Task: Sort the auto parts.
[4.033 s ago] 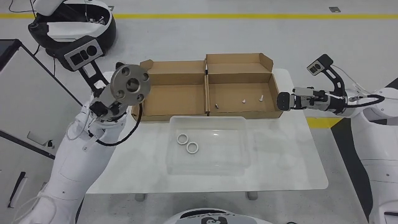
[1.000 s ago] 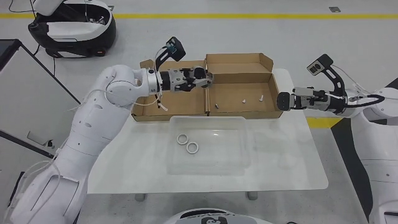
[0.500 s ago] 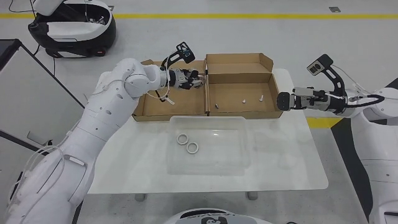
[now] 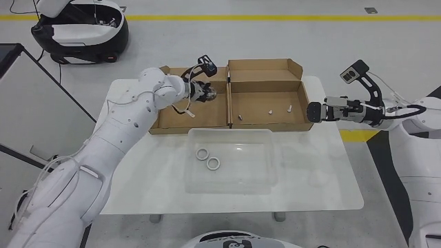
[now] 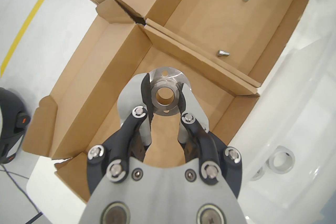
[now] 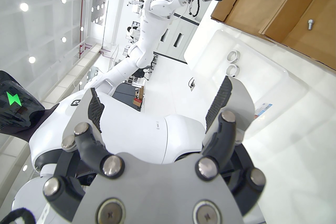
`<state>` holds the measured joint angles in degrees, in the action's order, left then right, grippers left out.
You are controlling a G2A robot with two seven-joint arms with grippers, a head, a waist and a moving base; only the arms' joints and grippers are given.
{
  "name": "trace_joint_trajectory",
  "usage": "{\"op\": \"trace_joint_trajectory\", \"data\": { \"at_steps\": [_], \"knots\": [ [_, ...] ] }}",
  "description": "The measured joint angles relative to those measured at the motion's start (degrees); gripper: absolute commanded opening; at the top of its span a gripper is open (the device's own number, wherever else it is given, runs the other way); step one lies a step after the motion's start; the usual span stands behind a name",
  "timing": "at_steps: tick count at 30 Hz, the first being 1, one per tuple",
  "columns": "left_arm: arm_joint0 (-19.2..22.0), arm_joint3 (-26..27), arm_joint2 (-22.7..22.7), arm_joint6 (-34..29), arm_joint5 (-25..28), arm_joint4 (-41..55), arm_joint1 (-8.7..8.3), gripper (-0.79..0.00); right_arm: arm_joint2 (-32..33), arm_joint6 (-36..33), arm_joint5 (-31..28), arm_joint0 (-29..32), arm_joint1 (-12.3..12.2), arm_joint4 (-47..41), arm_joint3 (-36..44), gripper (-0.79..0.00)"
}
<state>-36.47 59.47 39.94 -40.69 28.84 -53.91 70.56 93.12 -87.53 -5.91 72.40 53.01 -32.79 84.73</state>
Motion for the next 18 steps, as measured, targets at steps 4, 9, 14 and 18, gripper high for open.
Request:
{"op": "trace_joint_trajectory", "data": {
  "at_steps": [4,9,14,18],
  "knots": [
    [0.21,-1.96,-1.6,-0.33,-0.23,-1.63,0.8,-0.785,0.0,0.0,0.0,0.0,0.0,0.0,0.0,0.0],
    [0.09,-4.61,-3.48,-0.62,0.21,-0.64,2.15,-0.785,0.0,0.0,0.0,0.0,0.0,0.0,0.0,0.0],
    [0.57,-8.04,-5.28,-0.17,0.38,-1.32,3.47,-0.785,0.0,0.0,0.0,0.0,0.0,0.0,0.0,0.0],
    [1.08,-11.26,-6.66,0.87,0.77,-1.4,4.79,-0.785,0.0,0.0,0.0,0.0,0.0,0.0,0.0,0.0]
  ]
}}
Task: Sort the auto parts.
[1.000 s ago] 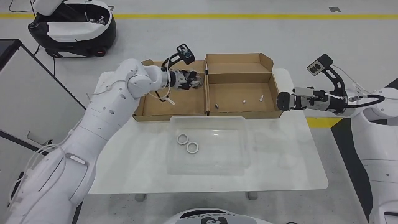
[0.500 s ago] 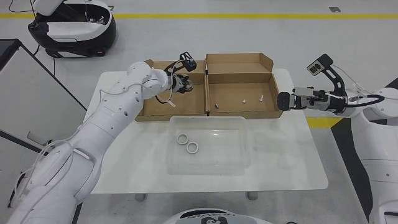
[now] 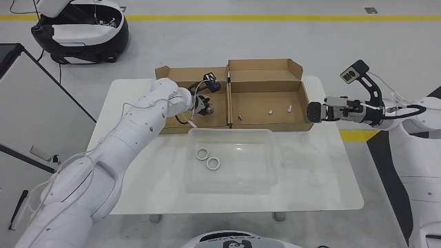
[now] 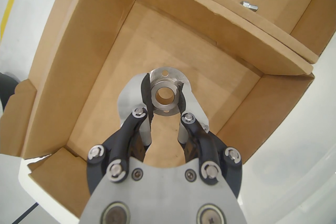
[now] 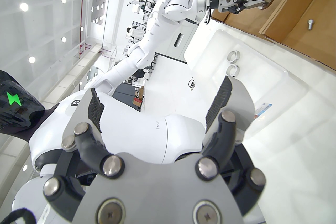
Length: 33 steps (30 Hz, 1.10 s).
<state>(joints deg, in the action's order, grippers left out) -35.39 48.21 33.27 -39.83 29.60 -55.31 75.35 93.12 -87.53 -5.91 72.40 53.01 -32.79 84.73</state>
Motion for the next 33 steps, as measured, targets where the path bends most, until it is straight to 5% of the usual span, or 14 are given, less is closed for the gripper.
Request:
{"op": "trace_joint_trajectory", "data": {
  "at_steps": [9,11,13,15,28,33],
  "knots": [
    [1.49,-6.99,-1.94,1.11,1.19,1.47,2.87,-0.785,0.0,0.0,0.0,0.0,0.0,0.0,0.0,0.0],
    [1.77,-8.22,-2.21,1.16,1.63,1.7,3.36,-0.539,0.0,0.0,0.0,0.0,0.0,0.0,0.0,0.0],
    [2.04,-9.58,-2.55,1.35,1.99,1.66,3.88,-0.443,0.0,0.0,0.0,0.0,0.0,0.0,0.0,0.0],
    [2.27,-10.81,-2.75,1.48,2.17,1.83,4.37,0.0,0.0,0.0,0.0,0.0,0.0,0.0,0.0,0.0],
    [5.59,-11.42,-1.4,2.26,3.01,2.94,5.8,0.0,0.0,0.0,0.0,0.0,0.0,0.0,0.0,0.0],
    [6.8,-5.82,1.32,-1.85,10.95,6.96,4.52,0.0,0.0,0.0,0.0,0.0,0.0,0.0,0.0,0.0]
  ]
}}
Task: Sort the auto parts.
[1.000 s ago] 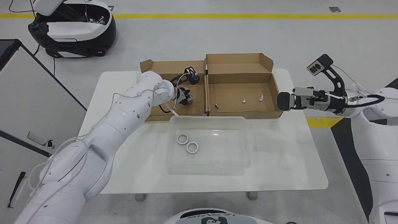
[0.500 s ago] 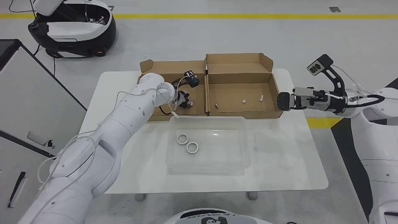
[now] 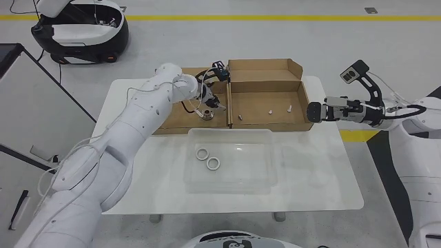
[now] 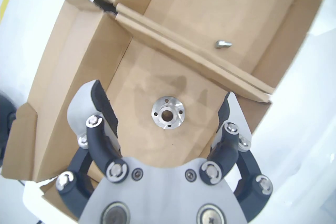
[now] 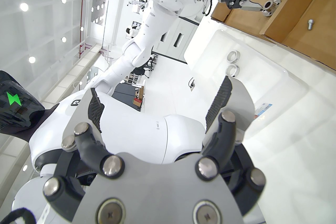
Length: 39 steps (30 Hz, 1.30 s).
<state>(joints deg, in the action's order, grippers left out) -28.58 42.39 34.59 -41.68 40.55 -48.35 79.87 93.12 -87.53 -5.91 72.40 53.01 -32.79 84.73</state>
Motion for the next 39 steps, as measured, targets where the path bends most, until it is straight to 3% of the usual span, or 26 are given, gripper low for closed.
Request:
{"op": "trace_joint_trajectory", "data": {
  "at_steps": [5,11,16,21,27,31,39],
  "knots": [
    [-1.55,9.12,3.9,-8.44,5.31,7.78,-2.26,0.0,0.0,0.0,0.0,0.0,0.0,0.0,0.0,0.0],
    [-7.35,26.7,7.38,-20.71,1.67,14.5,-6.26,0.0,0.0,0.0,0.0,0.0,0.0,0.0,0.0,0.0],
    [-9.65,41.98,3.37,-27.65,-5.51,20.62,-10.96,0.0,0.0,0.0,0.0,0.0,0.0,0.0,0.0,0.0],
    [-5.59,50.86,-4.51,-32.58,-10.46,29.15,-16.22,0.0,0.0,0.0,0.0,0.0,0.0,0.0,0.0,0.0],
    [3.3,54.44,-16.44,-32.18,-10.07,33.92,-21.22,0.0,0.0,0.0,0.0,0.0,0.0,0.0,0.0,0.0],
    [8.85,54.47,-24.32,-28.54,-6.41,35.66,-23.22,0.0,0.0,0.0,0.0,0.0,0.0,0.0,0.0,0.0],
    [9.71,54.55,-24.84,-27.32,-5.24,36.03,-23.68,0.0,0.0,0.0,0.0,0.0,0.0,0.0,0.0,0.0]
  ]
}}
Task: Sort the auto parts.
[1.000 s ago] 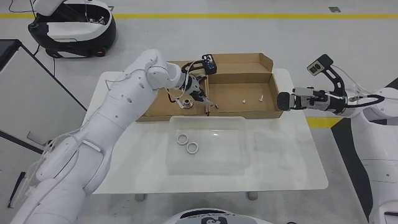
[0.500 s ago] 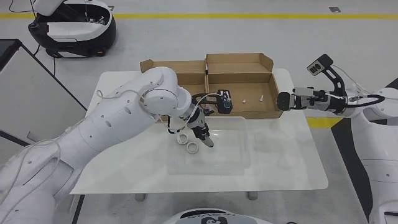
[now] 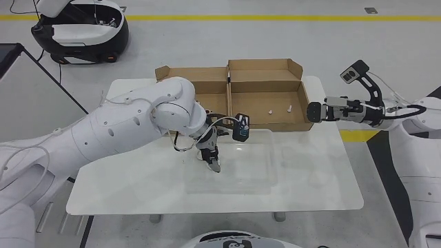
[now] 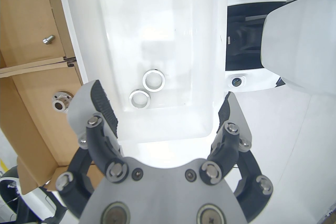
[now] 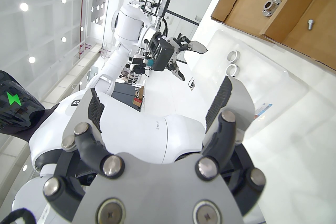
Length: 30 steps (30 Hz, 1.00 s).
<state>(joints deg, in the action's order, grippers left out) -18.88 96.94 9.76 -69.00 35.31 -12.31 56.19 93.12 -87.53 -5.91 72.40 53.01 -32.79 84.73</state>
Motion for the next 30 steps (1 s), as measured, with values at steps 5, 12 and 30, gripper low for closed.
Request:
{"op": "trace_joint_trajectory", "data": {
  "at_steps": [5,12,30],
  "knots": [
    [-0.75,1.8,-0.01,0.16,0.25,-6.97,0.78,0.0,0.0,0.0,0.0,0.0,0.0,0.0,0.0,0.0],
    [-3.45,1.51,-0.02,1.68,1.71,-18.16,3.78,0.0,0.0,0.0,0.0,0.0,0.0,0.0,0.0,0.0],
    [-9.11,-6.13,-0.02,7.27,7.32,-26.91,7.33,-0.363,0.0,0.0,0.0,0.0,0.0,0.0,0.0,0.0]
  ]
}}
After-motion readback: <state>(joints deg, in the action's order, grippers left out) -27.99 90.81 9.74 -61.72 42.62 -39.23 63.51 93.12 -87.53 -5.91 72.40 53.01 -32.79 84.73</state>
